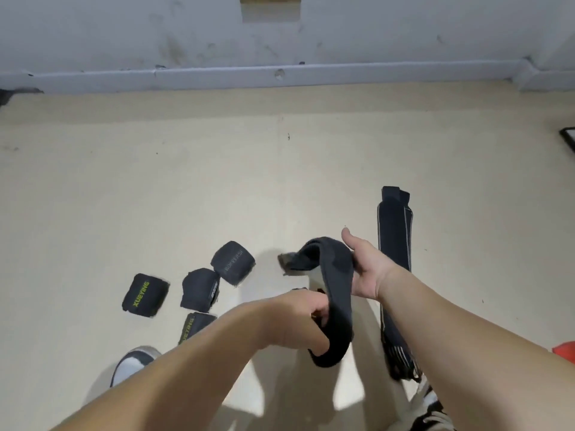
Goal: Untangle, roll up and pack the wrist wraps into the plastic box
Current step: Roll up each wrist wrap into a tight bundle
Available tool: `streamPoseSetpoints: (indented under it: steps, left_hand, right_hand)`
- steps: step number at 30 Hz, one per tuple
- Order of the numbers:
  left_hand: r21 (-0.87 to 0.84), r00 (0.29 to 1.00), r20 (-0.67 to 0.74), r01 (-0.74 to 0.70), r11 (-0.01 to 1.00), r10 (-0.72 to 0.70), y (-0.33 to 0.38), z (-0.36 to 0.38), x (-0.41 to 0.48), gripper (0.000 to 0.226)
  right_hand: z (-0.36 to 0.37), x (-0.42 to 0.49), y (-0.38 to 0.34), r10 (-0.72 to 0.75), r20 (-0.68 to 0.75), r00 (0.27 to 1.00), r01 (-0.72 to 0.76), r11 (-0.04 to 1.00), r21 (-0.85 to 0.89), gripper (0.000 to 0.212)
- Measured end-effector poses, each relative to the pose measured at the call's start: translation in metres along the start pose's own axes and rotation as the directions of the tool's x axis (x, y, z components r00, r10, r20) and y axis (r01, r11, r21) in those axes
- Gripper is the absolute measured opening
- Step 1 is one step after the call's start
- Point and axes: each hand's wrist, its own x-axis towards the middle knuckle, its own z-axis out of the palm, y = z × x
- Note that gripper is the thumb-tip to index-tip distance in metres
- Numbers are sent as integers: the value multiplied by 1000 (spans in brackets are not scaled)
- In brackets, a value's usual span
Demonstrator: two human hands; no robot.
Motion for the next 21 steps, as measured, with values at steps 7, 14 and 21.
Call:
streamPoseSetpoints:
  steps: [7,14,21]
  left_hand:
    - [-621,866,-432,-81,780,-253,20,-53,-86,27]
    - [-747,867,-489,-357,561,-100,76,-88,-178,46]
    - [-445,650,-758,-576,686,54,133,-65,-216,13]
  right_hand:
    - [66,-100,-33,-178,377,909,272,938,-214,19]
    - [112,-209,-40,-116,581,806,444,767,-464,64]
    - [134,-273,-23,-387,472,792,586,700,-409,35]
